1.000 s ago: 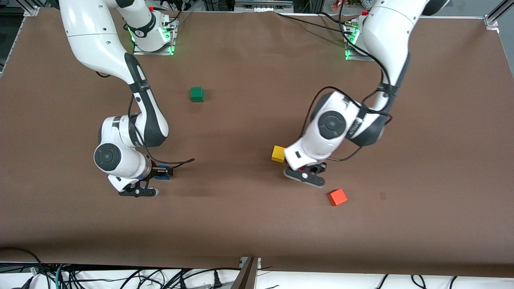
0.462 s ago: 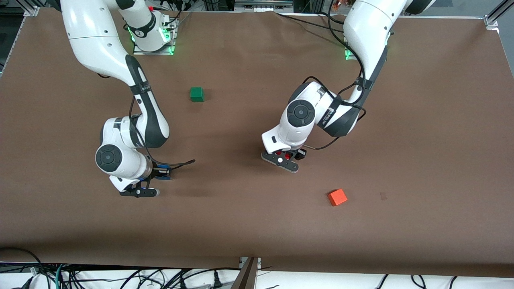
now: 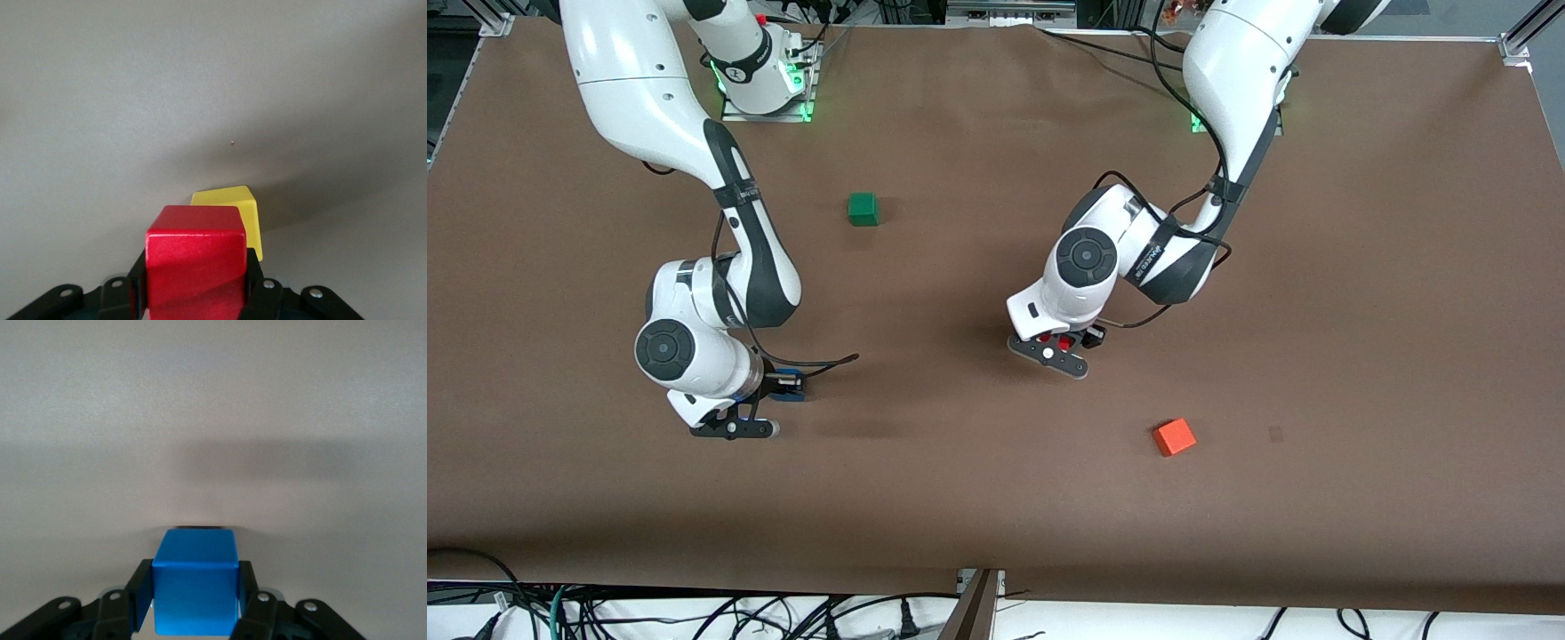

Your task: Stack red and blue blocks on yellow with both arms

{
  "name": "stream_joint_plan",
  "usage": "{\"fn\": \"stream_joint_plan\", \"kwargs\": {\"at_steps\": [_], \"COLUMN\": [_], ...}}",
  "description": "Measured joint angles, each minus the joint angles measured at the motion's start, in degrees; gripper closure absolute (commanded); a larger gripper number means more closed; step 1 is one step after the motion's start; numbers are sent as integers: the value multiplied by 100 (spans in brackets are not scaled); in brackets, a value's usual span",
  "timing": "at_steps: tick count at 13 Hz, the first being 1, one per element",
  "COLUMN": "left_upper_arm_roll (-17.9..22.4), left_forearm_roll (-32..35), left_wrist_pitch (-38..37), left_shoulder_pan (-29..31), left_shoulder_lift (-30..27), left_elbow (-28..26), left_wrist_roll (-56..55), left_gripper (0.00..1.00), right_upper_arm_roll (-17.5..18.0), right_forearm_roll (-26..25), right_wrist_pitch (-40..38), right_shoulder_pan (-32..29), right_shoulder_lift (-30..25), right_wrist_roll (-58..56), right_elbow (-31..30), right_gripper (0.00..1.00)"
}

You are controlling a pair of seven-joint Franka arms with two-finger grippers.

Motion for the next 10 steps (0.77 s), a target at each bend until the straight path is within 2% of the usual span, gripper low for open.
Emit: {"fn": "stream_joint_plan", "kwargs": {"at_steps": [4,7,10], "left_upper_arm_roll": [1,3,14], "left_forearm_roll": [0,0,0], "left_wrist_pitch": [2,5,10], "left_shoulder_pan": [-99,-110,-110], "left_shoulder_lift": [38,44,46], "left_elbow": [-50,-64,-64], "left_wrist_roll": [-299,-395,-408], "left_gripper": [100,100,100], "right_upper_arm_roll": [0,17,85], "right_forearm_roll": [0,36,328], "right_wrist_pitch": [-493,-1617,-2602], "right_shoulder_pan": [1,64,273], "right_shoulder_lift": [-244,-630,-802], "right_wrist_roll": [-6,16,530], "right_elbow": [109,503,1108], "right_gripper": [47,47,47]}}
